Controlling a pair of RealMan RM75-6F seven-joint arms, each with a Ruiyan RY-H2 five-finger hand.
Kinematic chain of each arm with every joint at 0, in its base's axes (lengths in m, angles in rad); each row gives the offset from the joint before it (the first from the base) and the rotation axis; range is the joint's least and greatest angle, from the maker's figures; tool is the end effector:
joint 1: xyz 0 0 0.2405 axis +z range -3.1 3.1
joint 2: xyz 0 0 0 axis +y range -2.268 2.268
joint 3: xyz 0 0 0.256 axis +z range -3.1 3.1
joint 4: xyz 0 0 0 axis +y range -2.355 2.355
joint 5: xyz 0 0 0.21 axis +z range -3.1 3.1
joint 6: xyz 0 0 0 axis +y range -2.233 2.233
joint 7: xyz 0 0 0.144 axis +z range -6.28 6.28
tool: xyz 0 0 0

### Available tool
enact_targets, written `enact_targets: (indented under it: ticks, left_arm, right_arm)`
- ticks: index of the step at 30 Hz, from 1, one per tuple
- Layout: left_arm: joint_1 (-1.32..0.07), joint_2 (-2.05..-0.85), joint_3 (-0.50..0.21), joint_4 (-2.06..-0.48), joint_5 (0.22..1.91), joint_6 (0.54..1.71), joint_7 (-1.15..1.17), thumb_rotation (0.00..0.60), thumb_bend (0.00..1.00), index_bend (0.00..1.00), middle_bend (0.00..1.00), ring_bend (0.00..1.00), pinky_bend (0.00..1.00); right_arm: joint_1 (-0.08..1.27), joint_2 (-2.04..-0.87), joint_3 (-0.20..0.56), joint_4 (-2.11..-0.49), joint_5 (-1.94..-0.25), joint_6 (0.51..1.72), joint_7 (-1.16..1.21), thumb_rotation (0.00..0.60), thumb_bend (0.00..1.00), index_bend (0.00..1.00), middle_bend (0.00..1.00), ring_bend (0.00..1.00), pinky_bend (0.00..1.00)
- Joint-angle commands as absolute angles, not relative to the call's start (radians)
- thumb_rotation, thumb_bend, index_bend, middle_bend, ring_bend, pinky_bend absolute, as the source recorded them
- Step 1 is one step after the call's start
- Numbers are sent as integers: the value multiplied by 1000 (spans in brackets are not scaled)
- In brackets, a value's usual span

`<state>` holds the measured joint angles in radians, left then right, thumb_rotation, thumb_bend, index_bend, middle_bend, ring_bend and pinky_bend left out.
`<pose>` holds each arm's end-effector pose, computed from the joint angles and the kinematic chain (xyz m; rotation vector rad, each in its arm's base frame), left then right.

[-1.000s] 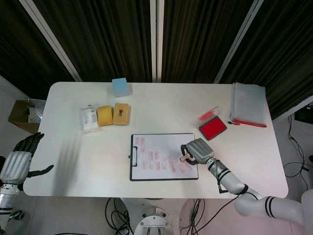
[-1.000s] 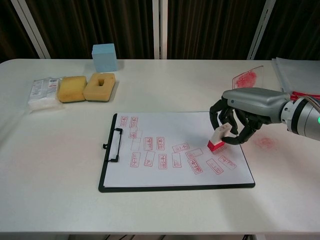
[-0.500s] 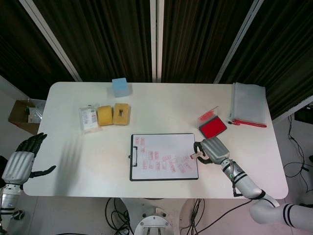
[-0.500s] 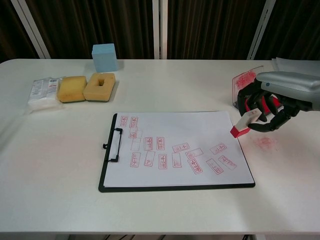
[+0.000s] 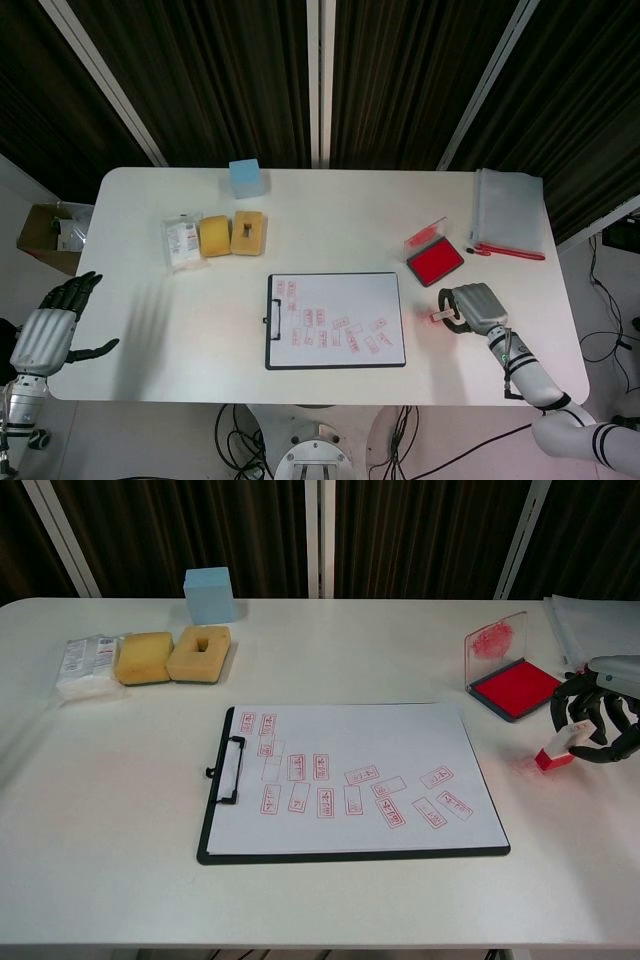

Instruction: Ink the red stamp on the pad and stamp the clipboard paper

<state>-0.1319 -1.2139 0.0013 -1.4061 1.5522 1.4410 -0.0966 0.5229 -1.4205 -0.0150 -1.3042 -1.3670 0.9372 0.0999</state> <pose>-0.3343 0.1881 0.1329 -1.5007 -0.9121 -0.8886 -0.2870 -0.2918 0.0167 1.8300 -1.1683 0.7487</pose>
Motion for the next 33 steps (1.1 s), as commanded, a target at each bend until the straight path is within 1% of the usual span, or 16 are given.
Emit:
enact_targets:
  ticks: [1, 7, 22, 27, 33]
  left_arm:
    - [-133, -1213, 1, -1409, 1552, 1440, -94, 441, 123, 73, 66, 96, 181]
    - [-134, -1211, 0, -1412, 1550, 1439, -91, 446, 123, 73, 66, 96, 181]
    - [-133, -1208, 1, -1409, 1550, 1441, -98, 442, 122, 80, 66, 96, 180]
    - [-133, -1207, 1, -1410, 1549, 1441, -98, 445, 123, 80, 66, 96, 181]
    - [-134, -1210, 1, -1407, 1548, 1438, -98, 445, 123, 80, 66, 96, 181]
  right_arm:
    - [523, -1436, -14, -1281, -1382, 930, 117, 600, 399, 794, 675, 564, 643]
    - [528, -1450, -14, -1263, -1404, 923, 137, 600, 399, 781, 653, 564, 644]
    - [535, -1441, -22, -1262, -1435, 900, 144, 600, 385, 653, 573, 554, 644]
    - [537, -1435, -25, -1265, -1442, 892, 147, 600, 382, 605, 516, 533, 643]
    - [536, -1425, -34, -1271, -1464, 899, 152, 600, 373, 539, 401, 478, 643]
